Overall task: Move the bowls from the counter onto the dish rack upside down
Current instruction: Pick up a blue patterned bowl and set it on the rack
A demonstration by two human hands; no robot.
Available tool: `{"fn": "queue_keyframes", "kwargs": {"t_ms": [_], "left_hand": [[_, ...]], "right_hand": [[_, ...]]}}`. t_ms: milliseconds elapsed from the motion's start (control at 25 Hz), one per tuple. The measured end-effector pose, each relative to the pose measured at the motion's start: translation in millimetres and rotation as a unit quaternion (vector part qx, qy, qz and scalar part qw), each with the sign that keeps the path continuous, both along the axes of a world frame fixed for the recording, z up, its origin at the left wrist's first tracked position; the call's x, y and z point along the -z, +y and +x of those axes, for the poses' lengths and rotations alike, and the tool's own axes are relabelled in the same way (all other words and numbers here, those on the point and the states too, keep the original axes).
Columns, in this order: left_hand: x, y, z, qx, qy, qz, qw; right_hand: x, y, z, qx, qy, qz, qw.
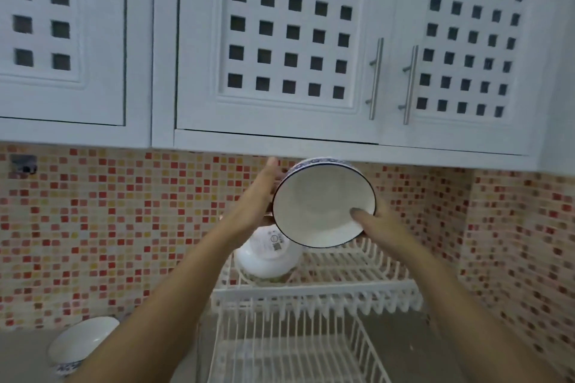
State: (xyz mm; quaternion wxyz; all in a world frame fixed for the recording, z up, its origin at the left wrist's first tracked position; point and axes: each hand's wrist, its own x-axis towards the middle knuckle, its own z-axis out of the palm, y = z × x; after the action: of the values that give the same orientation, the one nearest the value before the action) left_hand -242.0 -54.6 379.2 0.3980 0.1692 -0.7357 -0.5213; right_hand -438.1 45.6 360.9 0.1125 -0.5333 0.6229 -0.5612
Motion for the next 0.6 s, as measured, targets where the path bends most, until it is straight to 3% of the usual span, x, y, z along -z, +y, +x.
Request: {"fn": "queue_keyframes", "kwargs": {"t_ms": [120,240,400,480,600], "left_hand": [[-1.7,9.9,-44.7,0.089,-0.125,-0.062,0.986],[-0.9,9.6,-77.0,0.145,-0.176,-0.088,0.97],[-3.2,8.4,-106.9,0.104,-0.21,-0.177,0.956],[-2.6,4.3,-121.4,0.082,-0.212,-0.224,0.948],[2.0,-7.4,-142.8,0.049,-0.233,-0.277,0.931]], "right_hand": [[7.0,21.0,-50.1,-0.049,0.121,-0.057,0.99],[9.1,31.9,-88.6,-0.066,0.209,-0.065,0.974],[12.8,29.0,-126.8,-0.077,0.254,-0.086,0.96],[8.9,29.1,-140.3,-0.075,0.253,-0.038,0.964],[6.6,23.8,-162.2,-0.155,0.198,0.135,0.958]]}}
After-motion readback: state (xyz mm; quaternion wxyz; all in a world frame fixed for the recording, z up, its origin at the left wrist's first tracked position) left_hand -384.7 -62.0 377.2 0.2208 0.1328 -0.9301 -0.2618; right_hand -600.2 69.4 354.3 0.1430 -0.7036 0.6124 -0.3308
